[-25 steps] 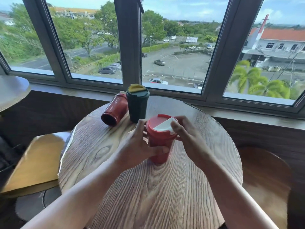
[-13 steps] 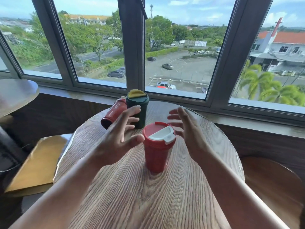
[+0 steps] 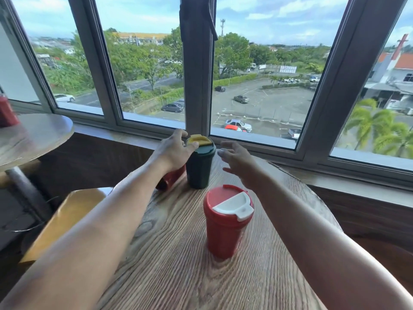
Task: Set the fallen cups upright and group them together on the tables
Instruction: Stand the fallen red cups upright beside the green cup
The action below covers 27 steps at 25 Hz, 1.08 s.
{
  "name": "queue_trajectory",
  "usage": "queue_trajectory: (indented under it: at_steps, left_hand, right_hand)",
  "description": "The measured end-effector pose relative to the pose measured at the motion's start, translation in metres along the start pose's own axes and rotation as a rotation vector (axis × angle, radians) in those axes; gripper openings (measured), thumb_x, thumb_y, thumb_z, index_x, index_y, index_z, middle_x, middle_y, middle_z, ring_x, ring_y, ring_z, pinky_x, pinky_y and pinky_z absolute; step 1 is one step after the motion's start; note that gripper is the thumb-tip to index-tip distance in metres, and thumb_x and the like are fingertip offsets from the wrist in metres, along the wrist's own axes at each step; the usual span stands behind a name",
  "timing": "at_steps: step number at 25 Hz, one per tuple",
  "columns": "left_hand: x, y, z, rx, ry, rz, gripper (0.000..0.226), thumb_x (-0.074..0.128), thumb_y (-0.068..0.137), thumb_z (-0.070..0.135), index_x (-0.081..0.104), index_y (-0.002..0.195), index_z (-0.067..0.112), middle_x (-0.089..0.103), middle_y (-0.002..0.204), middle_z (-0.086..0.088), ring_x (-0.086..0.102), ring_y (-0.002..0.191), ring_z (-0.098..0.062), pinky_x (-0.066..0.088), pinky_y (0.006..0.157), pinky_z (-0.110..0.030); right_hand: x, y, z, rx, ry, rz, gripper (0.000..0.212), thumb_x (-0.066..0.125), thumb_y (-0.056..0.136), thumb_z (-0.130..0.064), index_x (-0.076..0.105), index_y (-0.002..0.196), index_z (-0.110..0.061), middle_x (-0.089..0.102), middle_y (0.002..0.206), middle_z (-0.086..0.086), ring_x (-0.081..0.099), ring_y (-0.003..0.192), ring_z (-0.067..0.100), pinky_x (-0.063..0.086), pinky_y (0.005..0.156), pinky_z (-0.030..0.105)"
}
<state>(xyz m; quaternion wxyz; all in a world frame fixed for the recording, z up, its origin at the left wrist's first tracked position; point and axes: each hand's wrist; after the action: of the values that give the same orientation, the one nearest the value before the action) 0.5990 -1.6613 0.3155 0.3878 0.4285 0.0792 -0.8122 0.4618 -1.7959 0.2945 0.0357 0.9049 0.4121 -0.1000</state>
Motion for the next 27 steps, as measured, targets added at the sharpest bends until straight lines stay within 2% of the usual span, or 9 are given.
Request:
queue_trajectory:
  at_steps: [6, 9, 11, 12, 15, 18, 21, 24, 27]
  left_hand:
    - [0.008, 0.002, -0.003, 0.031, -0.119, 0.014, 0.032, 0.056, 0.095, 0.037, 0.055, 0.125, 0.024, 0.065, 0.116, -0.005, 0.062, 0.106, -0.027, 0.049, 0.088, -0.033]
    - [0.008, -0.002, 0.0, 0.048, -0.235, 0.03, 0.025, 0.054, 0.096, 0.02, 0.059, 0.12, 0.022, 0.066, 0.105, -0.003, 0.071, 0.073, -0.023, 0.055, 0.059, -0.026]
    - [0.005, -0.005, 0.003, 0.063, -0.356, -0.001, 0.024, 0.052, 0.095, 0.012, 0.06, 0.117, 0.019, 0.066, 0.095, -0.006, 0.066, 0.048, -0.023, 0.053, 0.046, -0.032]
    - [0.004, -0.007, 0.004, 0.087, -0.402, -0.027, 0.025, 0.05, 0.095, 0.01, 0.061, 0.116, 0.017, 0.066, 0.09, -0.009, 0.062, 0.043, -0.024, 0.051, 0.045, -0.034]
    - [0.001, -0.015, 0.008, 0.171, -0.427, -0.129, 0.028, 0.045, 0.095, 0.005, 0.063, 0.115, 0.013, 0.066, 0.085, -0.026, 0.059, 0.046, -0.027, 0.05, 0.047, -0.038]
    - [0.004, -0.022, 0.011, 0.234, -0.409, -0.229, 0.032, 0.043, 0.096, 0.003, 0.064, 0.116, 0.016, 0.068, 0.095, -0.032, 0.058, 0.047, -0.029, 0.051, 0.048, -0.05]
    - [0.01, -0.024, 0.01, 0.281, -0.342, -0.262, 0.035, 0.043, 0.094, 0.006, 0.065, 0.114, 0.025, 0.069, 0.098, -0.031, 0.057, 0.042, -0.019, 0.048, 0.041, -0.036]
    - [0.013, -0.023, 0.009, 0.305, -0.341, -0.295, 0.035, 0.043, 0.09, 0.014, 0.064, 0.112, 0.032, 0.071, 0.099, -0.024, 0.058, 0.048, -0.022, 0.047, 0.046, -0.043]
    - [0.014, -0.025, 0.012, 0.314, -0.344, -0.302, 0.035, 0.042, 0.094, 0.005, 0.064, 0.114, 0.024, 0.072, 0.104, -0.017, 0.054, 0.042, -0.017, 0.044, 0.042, -0.032]
  right_hand:
    - [-0.001, 0.007, 0.009, -0.049, 0.068, -0.073, 0.041, 0.067, 0.092, -0.016, 0.052, 0.13, -0.011, 0.067, 0.119, 0.011, 0.065, 0.106, 0.024, 0.052, 0.093, 0.042]
    - [-0.006, 0.001, 0.014, -0.1, 0.095, -0.064, 0.041, 0.071, 0.089, -0.012, 0.057, 0.127, -0.009, 0.069, 0.117, 0.012, 0.067, 0.104, 0.025, 0.054, 0.092, 0.039]
    - [-0.013, -0.007, 0.015, -0.13, 0.104, -0.057, 0.046, 0.074, 0.086, -0.013, 0.059, 0.129, -0.008, 0.07, 0.114, 0.01, 0.069, 0.104, 0.025, 0.056, 0.093, 0.039]
    - [-0.018, -0.011, 0.015, -0.144, 0.109, -0.06, 0.048, 0.076, 0.084, -0.013, 0.059, 0.129, -0.009, 0.07, 0.111, 0.009, 0.07, 0.102, 0.026, 0.057, 0.092, 0.038]
    - [-0.029, -0.027, 0.016, -0.177, 0.118, -0.089, 0.052, 0.079, 0.079, -0.008, 0.062, 0.128, -0.011, 0.065, 0.1, 0.006, 0.065, 0.091, 0.023, 0.055, 0.088, 0.036]
    - [-0.037, -0.041, 0.018, -0.201, 0.037, -0.135, 0.056, 0.083, 0.074, -0.01, 0.064, 0.125, -0.018, 0.067, 0.115, 0.011, 0.066, 0.096, 0.024, 0.057, 0.087, 0.036]
    - [-0.04, -0.051, 0.021, -0.186, 0.062, -0.182, 0.06, 0.082, 0.073, -0.003, 0.061, 0.128, -0.014, 0.066, 0.118, 0.012, 0.066, 0.095, 0.02, 0.059, 0.086, 0.034]
    - [-0.04, -0.056, 0.023, -0.187, 0.053, -0.178, 0.061, 0.082, 0.071, -0.004, 0.06, 0.127, -0.014, 0.067, 0.111, 0.007, 0.066, 0.092, 0.017, 0.057, 0.084, 0.033]
    - [-0.041, -0.057, 0.027, -0.184, 0.068, -0.16, 0.061, 0.082, 0.073, -0.004, 0.059, 0.128, -0.014, 0.066, 0.11, 0.007, 0.066, 0.094, 0.019, 0.056, 0.086, 0.037]
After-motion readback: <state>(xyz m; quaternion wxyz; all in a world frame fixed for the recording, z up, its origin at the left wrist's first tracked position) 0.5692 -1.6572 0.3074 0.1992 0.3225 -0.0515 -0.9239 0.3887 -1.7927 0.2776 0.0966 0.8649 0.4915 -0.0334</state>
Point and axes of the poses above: each hand's wrist, its own y-axis towards the middle knuckle, its own x-axis out of the palm, z = x × y
